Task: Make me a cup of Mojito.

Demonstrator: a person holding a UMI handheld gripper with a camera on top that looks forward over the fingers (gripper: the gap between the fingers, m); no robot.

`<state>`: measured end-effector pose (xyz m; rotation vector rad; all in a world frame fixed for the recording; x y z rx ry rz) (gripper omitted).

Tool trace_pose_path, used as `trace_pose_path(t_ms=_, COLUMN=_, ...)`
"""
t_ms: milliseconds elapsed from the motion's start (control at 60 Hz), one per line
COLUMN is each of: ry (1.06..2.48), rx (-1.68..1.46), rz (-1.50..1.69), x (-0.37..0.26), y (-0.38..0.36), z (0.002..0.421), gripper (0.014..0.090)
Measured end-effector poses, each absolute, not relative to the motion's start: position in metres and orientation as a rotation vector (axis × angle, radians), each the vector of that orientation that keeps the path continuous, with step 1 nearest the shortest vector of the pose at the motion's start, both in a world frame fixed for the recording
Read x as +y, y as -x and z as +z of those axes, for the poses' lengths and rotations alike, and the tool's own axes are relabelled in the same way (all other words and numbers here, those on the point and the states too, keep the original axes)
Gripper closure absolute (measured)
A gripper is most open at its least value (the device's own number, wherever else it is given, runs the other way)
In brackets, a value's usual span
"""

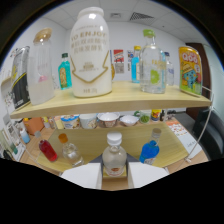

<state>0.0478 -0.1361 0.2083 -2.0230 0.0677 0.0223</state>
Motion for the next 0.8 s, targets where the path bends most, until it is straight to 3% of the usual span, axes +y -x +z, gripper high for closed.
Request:
trace_pose_path(t_ms=200, ry=1.986, rx=0.092, rz=-0.031, x=-0.18, y=-0.081, z=0.231, gripper=0.0707)
trace_pose_path(t_ms=433, ry=2.06, rx=0.052, rz=-0.148, x=-0.215, y=-0.121, z=0.183, gripper=0.0709)
trace_pose_path(t_ms=667, ry=2.034, rx=-0.363, rz=-0.593, x=-0.211, y=-0.145, z=0.163, gripper=0.071)
trace_pose_path(t_ms=800, ry=1.922, rx=-0.657, rz=-0.863, x=-0.206, y=-0.15, z=0.172, gripper=0.0709)
